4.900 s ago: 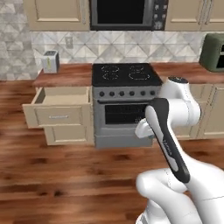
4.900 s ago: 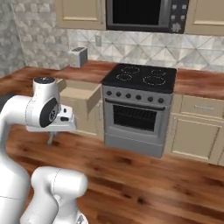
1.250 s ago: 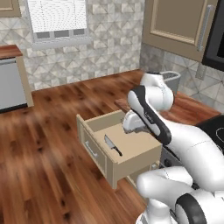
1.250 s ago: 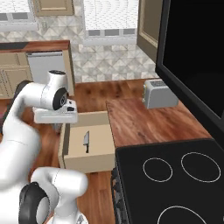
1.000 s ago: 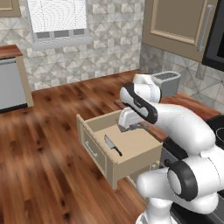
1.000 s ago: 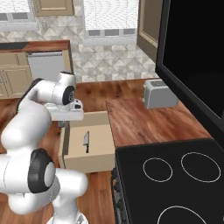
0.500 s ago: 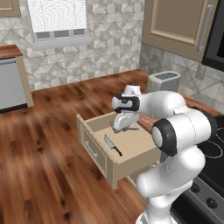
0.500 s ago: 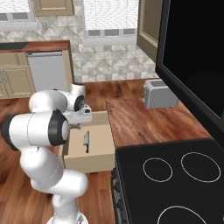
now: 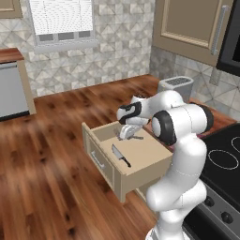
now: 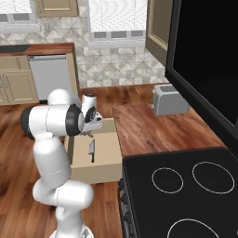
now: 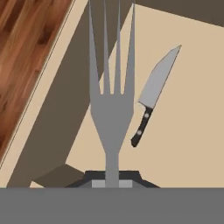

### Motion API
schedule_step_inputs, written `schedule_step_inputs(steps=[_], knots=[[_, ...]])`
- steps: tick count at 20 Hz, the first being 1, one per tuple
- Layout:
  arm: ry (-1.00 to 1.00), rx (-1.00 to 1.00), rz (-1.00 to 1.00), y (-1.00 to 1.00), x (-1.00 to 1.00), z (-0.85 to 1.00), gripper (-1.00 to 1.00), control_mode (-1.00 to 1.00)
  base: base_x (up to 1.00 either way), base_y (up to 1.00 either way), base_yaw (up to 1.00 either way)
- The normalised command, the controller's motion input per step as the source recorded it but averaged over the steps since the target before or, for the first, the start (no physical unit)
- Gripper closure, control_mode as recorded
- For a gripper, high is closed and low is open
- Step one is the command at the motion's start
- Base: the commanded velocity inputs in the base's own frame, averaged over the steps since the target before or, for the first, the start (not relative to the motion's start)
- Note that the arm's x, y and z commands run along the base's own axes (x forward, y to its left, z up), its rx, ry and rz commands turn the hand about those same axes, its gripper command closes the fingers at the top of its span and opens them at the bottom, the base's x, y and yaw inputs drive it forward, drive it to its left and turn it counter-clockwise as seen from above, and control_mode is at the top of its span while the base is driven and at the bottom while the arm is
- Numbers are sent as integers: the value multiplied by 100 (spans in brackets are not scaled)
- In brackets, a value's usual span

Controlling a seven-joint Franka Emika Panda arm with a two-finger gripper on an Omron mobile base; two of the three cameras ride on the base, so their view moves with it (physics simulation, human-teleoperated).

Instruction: Pick up the metallic utensils from the counter and place them in the open drawer. Make sure not to pick up any wooden utensils.

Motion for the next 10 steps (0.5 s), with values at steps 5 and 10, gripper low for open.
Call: schedule_step_inputs(steps=[5, 10], knots=[[-21, 0, 0, 0, -17, -18, 100, -100, 0, 0, 0], [-24, 0, -13, 11, -2, -32, 100, -100, 0, 0, 0]])
